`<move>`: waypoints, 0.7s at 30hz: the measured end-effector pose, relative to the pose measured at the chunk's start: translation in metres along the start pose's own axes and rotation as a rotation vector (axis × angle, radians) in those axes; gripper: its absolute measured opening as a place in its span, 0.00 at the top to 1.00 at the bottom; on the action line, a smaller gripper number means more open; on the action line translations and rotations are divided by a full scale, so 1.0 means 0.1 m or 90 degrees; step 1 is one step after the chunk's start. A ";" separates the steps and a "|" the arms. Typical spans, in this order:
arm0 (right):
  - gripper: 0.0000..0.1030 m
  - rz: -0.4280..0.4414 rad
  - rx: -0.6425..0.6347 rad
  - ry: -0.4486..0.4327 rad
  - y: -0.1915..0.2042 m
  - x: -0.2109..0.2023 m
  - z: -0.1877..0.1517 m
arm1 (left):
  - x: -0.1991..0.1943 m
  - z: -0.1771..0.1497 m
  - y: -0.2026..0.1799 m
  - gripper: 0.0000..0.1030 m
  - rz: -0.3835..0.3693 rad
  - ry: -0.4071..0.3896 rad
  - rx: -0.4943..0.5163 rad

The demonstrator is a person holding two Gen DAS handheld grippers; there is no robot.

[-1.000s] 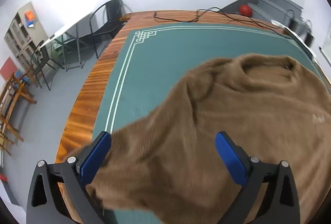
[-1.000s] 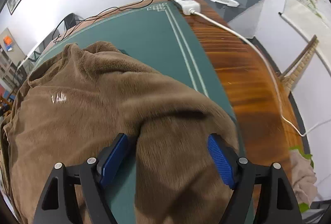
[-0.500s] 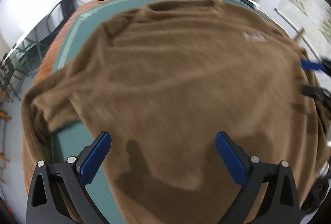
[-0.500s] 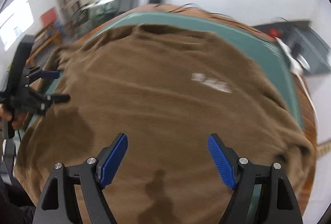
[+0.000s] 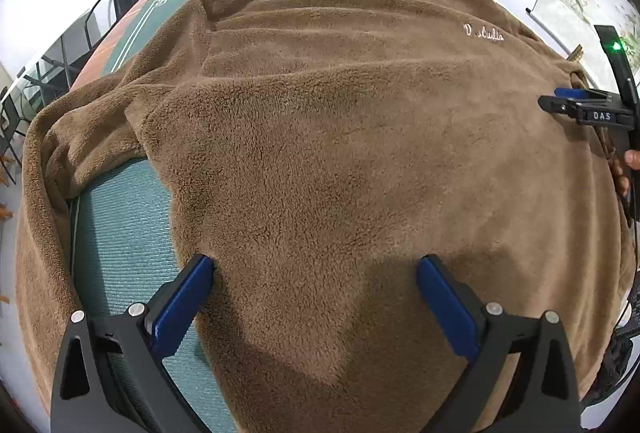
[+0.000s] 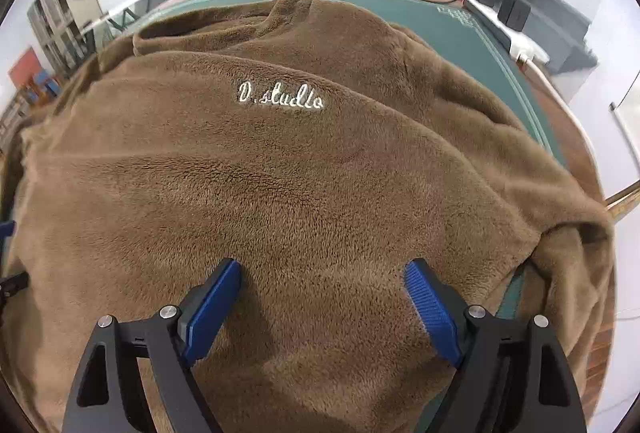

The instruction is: Fold clothes

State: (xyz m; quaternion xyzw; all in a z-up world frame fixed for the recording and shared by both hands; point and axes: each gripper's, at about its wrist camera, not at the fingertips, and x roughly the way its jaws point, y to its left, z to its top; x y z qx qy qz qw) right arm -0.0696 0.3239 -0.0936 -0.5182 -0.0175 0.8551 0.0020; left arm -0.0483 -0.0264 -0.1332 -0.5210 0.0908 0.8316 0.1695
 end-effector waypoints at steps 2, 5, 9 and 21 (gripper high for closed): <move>0.17 -0.020 -0.021 -0.003 0.08 -0.04 -0.04 | -0.07 0.01 0.02 0.01 0.002 -0.009 -0.006; 0.17 0.001 -0.036 -0.021 0.26 -0.23 -0.06 | -0.22 0.09 0.13 0.01 0.011 -0.030 -0.017; 0.17 0.056 -0.045 -0.050 0.51 -0.53 -0.06 | -0.56 0.15 0.35 0.01 0.025 -0.077 -0.061; 0.17 0.301 -0.221 -0.176 1.88 -1.70 -0.04 | -0.89 -0.12 0.51 0.01 0.050 -0.101 -0.110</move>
